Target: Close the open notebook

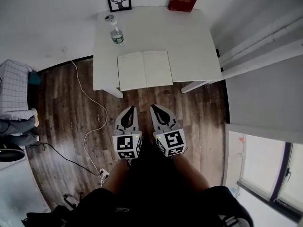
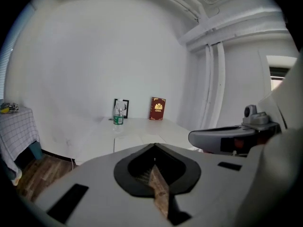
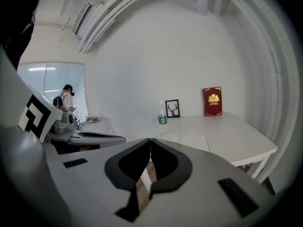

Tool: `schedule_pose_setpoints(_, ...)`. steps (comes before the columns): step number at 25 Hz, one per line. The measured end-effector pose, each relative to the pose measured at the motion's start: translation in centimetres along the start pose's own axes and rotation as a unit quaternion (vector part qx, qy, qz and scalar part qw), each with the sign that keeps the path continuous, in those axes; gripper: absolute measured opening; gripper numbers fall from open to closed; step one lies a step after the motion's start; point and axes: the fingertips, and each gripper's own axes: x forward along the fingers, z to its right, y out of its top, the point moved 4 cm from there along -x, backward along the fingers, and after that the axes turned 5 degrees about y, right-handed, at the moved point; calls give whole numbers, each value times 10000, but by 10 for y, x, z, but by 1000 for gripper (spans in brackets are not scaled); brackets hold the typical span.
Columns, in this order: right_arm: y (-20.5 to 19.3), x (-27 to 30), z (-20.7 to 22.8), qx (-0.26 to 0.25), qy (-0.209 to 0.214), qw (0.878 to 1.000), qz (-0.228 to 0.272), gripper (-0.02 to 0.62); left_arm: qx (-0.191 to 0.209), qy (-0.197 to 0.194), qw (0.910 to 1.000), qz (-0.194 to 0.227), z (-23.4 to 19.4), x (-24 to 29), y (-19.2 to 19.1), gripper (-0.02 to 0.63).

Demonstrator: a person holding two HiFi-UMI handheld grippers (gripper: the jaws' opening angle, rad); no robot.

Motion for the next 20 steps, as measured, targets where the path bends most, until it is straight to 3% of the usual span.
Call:
schedule_pose_setpoints(7,-17,17,40,462,-151,9988,-13,23,193,-298,9990,-255,18,53,-6,3)
schedule_pose_setpoints(12,-36,14,76,990,-666,9928,100,23,446,-521,9958,-603,37,84,-17,3)
schedule_pose_setpoints(20,-75,1,135,2346,-998,9643,714,23,1208,-855,9842,-972,77,123,-31,3)
